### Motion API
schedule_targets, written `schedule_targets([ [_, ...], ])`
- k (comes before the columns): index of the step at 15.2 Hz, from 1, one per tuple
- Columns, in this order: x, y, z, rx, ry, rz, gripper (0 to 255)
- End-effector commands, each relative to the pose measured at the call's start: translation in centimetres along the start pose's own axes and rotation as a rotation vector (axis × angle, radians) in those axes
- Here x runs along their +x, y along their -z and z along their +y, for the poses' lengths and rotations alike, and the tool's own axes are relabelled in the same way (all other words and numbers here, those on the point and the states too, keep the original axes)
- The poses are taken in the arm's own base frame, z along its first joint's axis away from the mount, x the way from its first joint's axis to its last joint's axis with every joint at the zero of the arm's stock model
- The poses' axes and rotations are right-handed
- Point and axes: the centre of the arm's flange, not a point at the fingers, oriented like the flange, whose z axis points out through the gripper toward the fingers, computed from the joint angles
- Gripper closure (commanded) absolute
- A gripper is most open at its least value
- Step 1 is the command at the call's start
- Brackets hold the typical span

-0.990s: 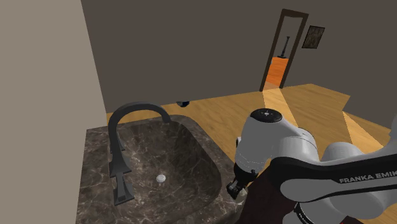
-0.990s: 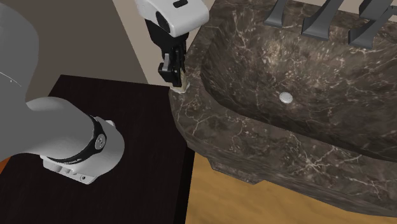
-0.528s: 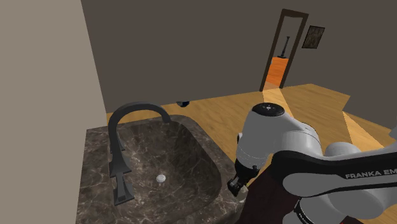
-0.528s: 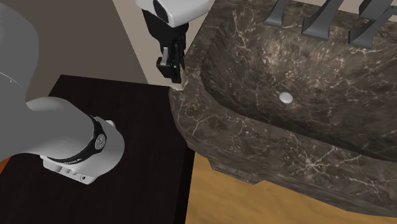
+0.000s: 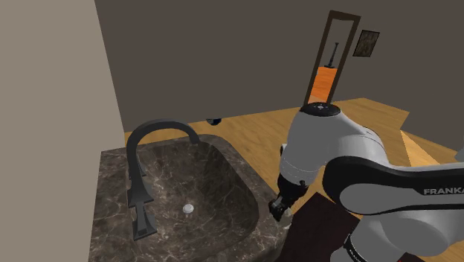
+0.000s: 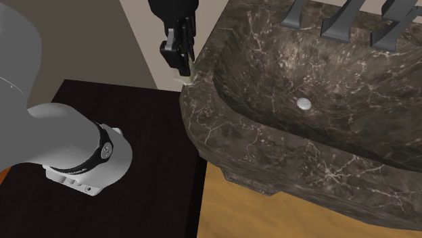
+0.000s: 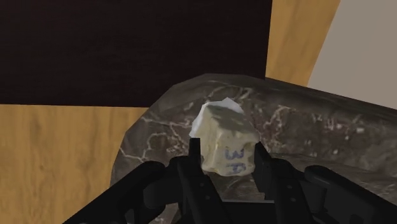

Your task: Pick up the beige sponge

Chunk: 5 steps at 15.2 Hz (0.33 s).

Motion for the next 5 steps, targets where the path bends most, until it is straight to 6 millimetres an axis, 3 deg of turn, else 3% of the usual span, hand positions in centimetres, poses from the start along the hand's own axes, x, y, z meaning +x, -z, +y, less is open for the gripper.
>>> schedule_targets([
  [1, 0.2, 1.0, 0.1, -0.001, 0.000, -0.001, 255],
  [5, 0.2, 2.1, 0.2, -0.001, 0.000, -0.001, 255],
])
